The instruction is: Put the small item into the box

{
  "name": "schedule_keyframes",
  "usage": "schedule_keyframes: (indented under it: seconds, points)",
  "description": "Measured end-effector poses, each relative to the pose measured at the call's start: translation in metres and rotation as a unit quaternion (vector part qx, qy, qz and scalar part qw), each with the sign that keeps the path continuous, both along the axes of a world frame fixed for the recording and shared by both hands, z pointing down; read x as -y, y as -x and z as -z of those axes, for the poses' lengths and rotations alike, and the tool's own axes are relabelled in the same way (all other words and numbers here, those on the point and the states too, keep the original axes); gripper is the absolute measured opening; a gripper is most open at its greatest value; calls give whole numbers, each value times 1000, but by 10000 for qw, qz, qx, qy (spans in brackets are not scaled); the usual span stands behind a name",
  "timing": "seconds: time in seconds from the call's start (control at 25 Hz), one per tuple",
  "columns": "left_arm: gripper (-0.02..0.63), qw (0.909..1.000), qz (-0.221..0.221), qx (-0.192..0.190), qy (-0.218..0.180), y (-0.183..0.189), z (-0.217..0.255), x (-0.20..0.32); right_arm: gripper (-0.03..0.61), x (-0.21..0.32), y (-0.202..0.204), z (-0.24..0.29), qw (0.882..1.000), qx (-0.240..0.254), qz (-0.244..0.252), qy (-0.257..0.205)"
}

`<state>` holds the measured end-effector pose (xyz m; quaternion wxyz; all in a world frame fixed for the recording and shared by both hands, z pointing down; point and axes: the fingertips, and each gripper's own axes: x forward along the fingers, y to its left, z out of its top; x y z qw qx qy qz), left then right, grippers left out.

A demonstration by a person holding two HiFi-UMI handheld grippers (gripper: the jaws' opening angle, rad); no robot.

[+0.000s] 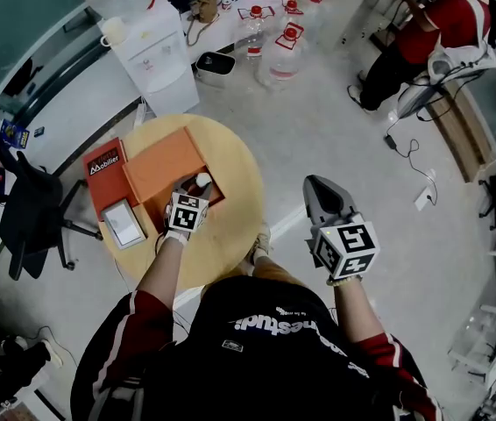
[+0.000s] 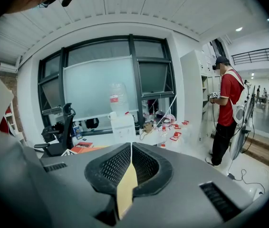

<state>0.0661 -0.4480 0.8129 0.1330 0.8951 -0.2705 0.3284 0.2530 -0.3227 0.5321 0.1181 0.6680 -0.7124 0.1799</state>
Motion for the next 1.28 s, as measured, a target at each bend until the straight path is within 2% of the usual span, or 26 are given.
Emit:
schedule_keyframes:
  seconds: [0.48,0.8,1.28]
  points:
    - [213,9999,-70,-20,-129,-2,1,-1,34,-1,3,1,10000,-24,52,-24]
    - [213,9997,127,-196,-45,3,18,-8,34,-5,6,5,9999,-32,98,-89]
    - [212,9979,393,-439,-260,22,54,-9,34,-20,18,23,9993,-28,188,-313]
